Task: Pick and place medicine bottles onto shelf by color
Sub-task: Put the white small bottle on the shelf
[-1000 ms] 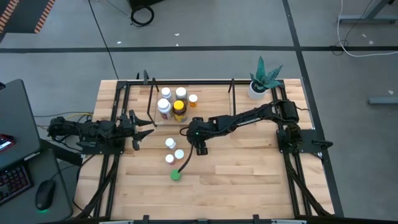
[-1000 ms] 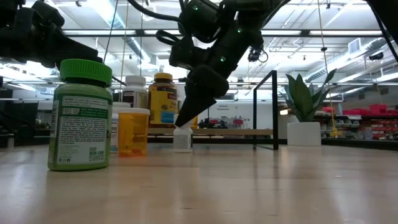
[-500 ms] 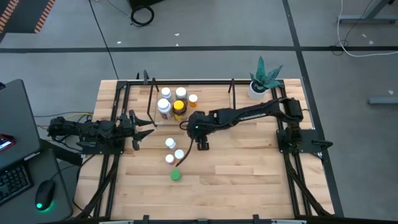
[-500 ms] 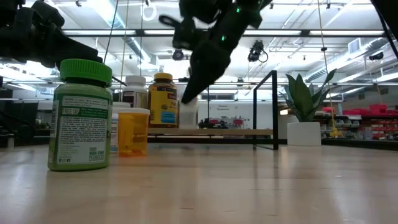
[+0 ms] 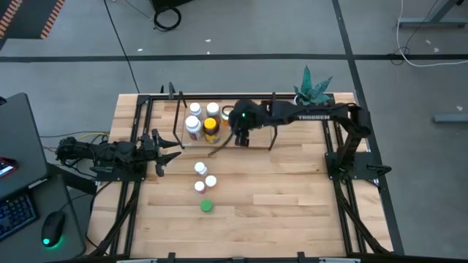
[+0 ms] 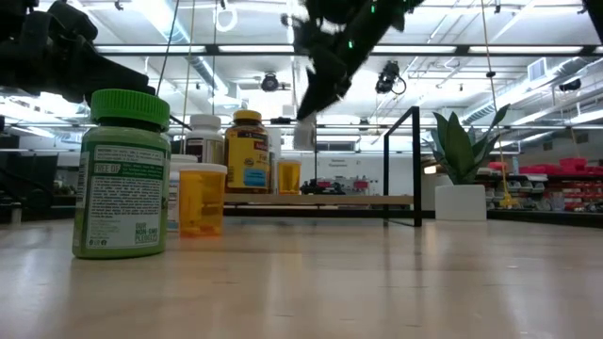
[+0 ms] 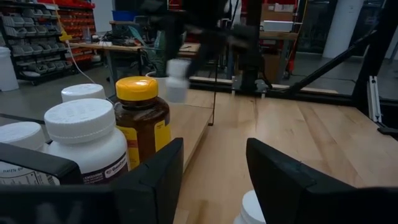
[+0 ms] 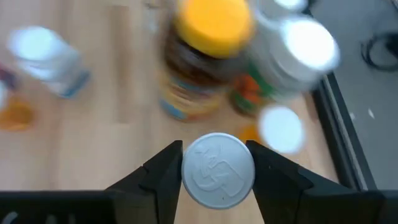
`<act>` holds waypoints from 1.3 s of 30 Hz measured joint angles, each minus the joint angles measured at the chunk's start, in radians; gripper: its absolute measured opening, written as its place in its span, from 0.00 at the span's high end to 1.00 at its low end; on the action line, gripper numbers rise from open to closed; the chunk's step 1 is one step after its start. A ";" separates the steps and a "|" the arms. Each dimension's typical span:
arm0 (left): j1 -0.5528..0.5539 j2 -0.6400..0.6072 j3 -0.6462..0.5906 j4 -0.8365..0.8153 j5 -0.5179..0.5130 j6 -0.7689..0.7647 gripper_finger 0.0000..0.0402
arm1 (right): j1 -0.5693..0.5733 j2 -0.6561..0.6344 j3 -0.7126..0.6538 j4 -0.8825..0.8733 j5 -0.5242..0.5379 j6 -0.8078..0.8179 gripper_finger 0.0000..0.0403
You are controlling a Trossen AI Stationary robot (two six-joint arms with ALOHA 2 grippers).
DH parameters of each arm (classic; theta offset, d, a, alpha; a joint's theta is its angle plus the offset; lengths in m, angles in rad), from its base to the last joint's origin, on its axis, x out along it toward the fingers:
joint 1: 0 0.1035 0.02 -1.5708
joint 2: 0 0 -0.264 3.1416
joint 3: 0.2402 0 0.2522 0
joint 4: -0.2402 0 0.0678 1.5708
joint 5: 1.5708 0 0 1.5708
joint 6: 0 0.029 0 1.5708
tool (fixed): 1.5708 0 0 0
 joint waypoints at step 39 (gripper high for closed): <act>0.000 0.000 0.000 0.000 0.000 0.000 0.54 | -0.216 0.023 -0.182 0.257 -0.107 0.048 0.56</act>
